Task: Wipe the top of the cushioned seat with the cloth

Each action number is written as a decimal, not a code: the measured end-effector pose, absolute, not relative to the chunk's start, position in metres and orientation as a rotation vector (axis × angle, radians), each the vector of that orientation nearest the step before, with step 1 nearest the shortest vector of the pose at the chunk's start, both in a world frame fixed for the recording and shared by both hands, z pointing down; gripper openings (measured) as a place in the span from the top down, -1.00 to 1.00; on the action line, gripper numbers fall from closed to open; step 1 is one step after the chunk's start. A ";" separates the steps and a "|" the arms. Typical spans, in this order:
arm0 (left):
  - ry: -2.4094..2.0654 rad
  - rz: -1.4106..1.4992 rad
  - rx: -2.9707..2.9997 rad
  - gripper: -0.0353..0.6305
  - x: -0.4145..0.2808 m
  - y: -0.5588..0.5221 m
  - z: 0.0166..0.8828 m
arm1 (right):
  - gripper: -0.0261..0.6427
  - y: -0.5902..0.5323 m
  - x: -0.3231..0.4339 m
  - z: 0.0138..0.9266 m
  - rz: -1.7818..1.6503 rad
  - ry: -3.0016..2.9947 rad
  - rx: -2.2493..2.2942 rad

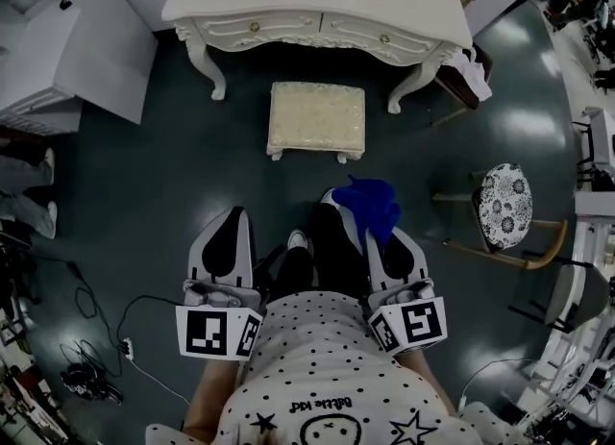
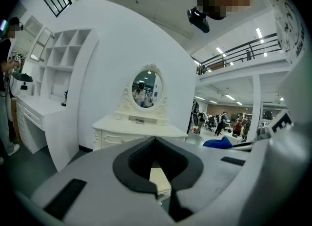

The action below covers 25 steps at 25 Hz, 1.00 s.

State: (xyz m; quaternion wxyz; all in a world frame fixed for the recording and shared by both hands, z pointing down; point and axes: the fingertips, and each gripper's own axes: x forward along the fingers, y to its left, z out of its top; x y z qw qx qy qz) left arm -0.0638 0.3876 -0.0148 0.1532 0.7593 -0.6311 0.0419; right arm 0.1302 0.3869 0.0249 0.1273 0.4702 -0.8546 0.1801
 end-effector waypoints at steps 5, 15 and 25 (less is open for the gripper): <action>-1.856 0.126 2.149 0.90 -0.062 0.339 -0.010 | 0.74 0.336 0.147 0.030 0.541 -2.471 1.369; -2.017 0.104 2.074 0.90 -0.062 0.253 -0.013 | 0.74 0.240 0.189 0.032 0.532 -2.483 1.365; -2.032 0.114 2.108 0.90 -0.043 0.207 -0.028 | 0.74 0.205 0.229 0.027 0.583 -2.486 1.485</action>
